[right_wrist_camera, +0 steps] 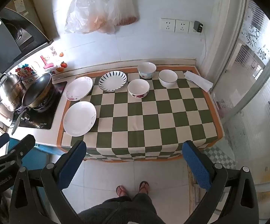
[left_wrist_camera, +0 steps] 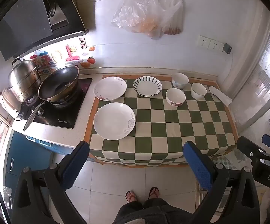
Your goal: Organize plates and bowls
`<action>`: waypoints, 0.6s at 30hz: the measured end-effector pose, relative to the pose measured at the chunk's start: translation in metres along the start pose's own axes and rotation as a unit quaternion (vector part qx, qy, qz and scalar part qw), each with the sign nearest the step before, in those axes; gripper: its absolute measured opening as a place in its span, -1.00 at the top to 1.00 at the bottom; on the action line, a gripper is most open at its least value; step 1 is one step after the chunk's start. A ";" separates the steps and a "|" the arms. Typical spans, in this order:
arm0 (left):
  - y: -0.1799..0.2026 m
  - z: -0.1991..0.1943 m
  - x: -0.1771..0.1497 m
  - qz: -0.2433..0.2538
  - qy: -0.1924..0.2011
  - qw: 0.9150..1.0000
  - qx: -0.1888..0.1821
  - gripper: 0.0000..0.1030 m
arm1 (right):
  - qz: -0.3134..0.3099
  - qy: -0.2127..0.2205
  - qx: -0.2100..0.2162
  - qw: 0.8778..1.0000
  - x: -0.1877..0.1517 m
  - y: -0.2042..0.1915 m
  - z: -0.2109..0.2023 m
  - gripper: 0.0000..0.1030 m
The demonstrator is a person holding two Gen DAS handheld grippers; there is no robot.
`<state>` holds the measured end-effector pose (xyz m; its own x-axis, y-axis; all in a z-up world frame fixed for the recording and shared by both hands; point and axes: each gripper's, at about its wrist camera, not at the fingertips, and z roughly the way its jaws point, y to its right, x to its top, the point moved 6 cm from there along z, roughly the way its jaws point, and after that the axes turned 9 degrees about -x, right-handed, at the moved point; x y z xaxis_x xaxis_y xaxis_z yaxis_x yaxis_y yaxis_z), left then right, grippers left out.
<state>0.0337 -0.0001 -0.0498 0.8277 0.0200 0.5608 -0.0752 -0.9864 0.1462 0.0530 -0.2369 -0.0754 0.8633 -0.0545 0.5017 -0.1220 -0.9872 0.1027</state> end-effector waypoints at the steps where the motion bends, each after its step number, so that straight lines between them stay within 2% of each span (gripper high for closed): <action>1: 0.000 0.000 0.000 0.001 -0.001 1.000 0.003 -1.00 | 0.000 0.000 0.000 1.000 0.000 0.000 0.000 -1.00; 18: 0.002 -0.002 0.004 0.003 0.007 1.000 0.004 -1.00 | 0.000 0.005 0.000 1.000 0.002 0.000 -0.001 -1.00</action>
<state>0.0360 -0.0019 -0.0451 0.8191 0.0154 0.5734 -0.0765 -0.9878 0.1358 0.0539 -0.2370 -0.0732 0.8579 -0.0532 0.5110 -0.1221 -0.9873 0.1021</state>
